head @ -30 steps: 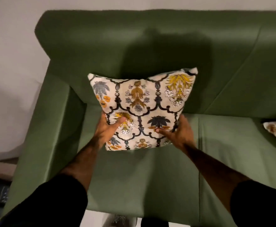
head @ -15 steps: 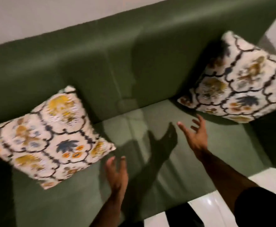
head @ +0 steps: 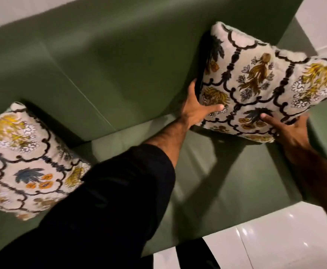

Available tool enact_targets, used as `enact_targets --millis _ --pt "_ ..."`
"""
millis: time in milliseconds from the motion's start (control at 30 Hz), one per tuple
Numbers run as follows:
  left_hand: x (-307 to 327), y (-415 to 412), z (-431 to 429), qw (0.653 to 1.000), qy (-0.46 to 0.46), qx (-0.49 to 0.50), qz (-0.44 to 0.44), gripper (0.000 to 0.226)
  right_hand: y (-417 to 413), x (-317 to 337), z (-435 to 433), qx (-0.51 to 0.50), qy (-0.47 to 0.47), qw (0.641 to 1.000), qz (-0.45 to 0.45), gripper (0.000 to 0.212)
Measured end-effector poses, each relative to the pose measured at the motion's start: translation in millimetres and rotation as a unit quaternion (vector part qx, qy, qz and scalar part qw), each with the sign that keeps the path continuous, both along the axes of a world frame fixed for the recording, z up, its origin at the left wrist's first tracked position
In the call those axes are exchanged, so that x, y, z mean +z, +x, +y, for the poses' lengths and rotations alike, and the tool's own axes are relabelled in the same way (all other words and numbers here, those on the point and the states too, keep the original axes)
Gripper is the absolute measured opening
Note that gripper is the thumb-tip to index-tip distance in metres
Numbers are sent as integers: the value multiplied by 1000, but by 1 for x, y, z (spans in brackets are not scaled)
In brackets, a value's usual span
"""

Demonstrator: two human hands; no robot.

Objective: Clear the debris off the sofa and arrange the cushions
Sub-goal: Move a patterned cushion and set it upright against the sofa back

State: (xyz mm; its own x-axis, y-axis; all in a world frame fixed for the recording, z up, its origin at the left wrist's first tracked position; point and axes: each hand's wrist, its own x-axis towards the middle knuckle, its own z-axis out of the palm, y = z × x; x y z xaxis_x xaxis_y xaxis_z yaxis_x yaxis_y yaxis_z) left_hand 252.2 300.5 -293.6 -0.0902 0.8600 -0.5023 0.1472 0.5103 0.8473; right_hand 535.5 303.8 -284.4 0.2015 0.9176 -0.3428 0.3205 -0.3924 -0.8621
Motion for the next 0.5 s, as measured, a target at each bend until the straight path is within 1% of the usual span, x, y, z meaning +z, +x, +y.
enact_targets --millis 67,133,200,300,367,467,500 --pt "-7 2 -19 1000 5 23 -18 124 -5 2 3 52 -1 999 9 110" --pt "-13 -1 -41 994 19 107 -24 106 -16 6 7 119 -10 993 15 100" --pt "-16 -14 -68 981 24 191 -15 93 -36 9 13 170 -26 985 7 97" --pt "-23 -41 -111 968 13 251 10 82 -75 8 15 234 -41 971 -10 97" --pt "-22 -61 -133 961 -5 277 29 83 -102 6 10 266 -51 963 -5 95" --pt "-16 -88 -150 960 -38 266 74 105 -131 4 -4 290 -46 956 8 78" --pt "-13 -94 -153 963 -46 254 83 105 -136 4 -8 283 -35 958 7 79"
